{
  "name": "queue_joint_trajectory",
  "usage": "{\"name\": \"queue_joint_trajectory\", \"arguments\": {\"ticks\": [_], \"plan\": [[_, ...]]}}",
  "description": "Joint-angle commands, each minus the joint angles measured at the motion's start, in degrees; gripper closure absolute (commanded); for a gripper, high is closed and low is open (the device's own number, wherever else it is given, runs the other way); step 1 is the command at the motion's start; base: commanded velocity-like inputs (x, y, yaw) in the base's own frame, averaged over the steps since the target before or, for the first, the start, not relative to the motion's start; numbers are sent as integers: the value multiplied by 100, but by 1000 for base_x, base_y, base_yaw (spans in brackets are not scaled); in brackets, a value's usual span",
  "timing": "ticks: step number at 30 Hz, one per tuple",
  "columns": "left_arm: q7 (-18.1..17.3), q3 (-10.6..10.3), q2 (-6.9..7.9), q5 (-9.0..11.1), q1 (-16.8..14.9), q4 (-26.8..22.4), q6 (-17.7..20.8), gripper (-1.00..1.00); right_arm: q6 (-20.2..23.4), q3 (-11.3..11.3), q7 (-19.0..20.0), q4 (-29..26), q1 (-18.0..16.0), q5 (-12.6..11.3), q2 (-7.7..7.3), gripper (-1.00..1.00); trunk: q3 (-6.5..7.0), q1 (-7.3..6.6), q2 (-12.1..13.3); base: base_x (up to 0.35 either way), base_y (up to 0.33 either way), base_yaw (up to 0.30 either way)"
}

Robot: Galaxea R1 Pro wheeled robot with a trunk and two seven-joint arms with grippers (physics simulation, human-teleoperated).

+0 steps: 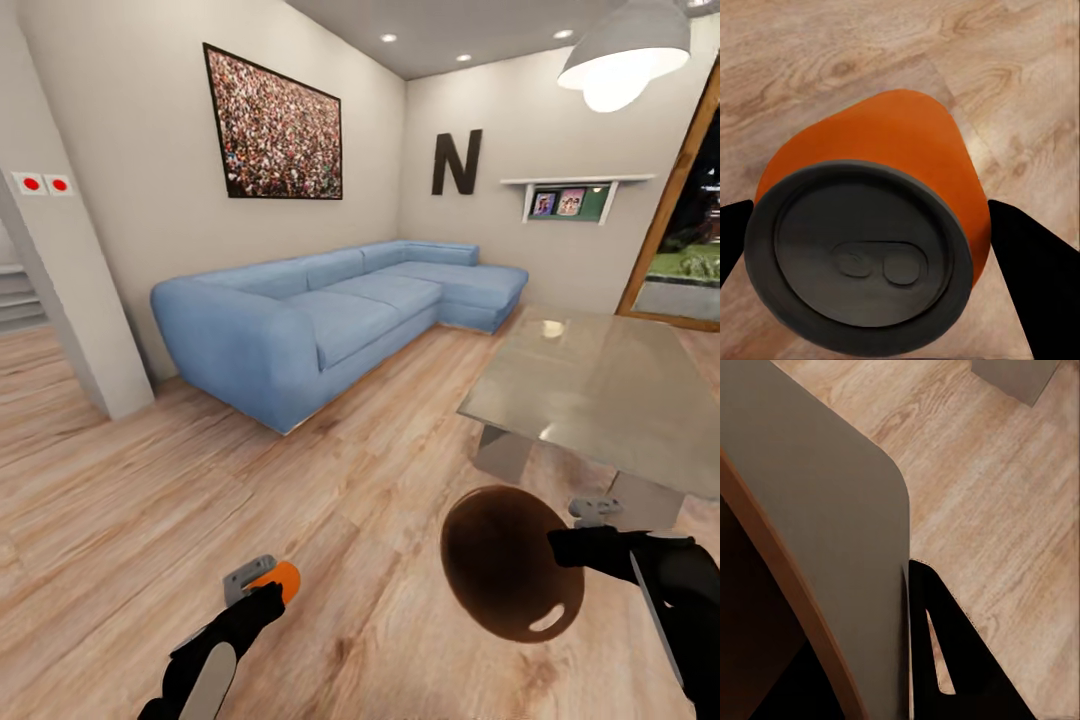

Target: Put the three can of soda from the living room inside the tash can in the kitchen.

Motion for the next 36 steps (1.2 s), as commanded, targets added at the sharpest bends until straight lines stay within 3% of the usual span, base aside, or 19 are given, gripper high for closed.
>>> {"name": "queue_joint_trajectory", "arguments": {"ticks": [1, 8, 17, 36], "plan": [[-16, -2, 0, -12, 0, 7, 0, 100, 40, -11, 39, -1, -2, -186, 0, 100, 1, -1, 0, -2, -139, -294], [-42, -5, -1, -36, 0, 83, 0, 100, 40, -31, 39, -1, -1, -185, -1, 100, 1, -1, 0, -1, -258, -294], [-42, -202, -1, -44, -24, 197, 0, 100, 40, -37, 39, -1, -1, -185, -2, 100, 1, -1, 0, 0, -295, -294], [-42, -230, -1, -53, -33, 221, 2, 100, 40, -48, 39, -1, -1, -194, -2, 100, 1, -1, 0, 0, -298, -294]]}}
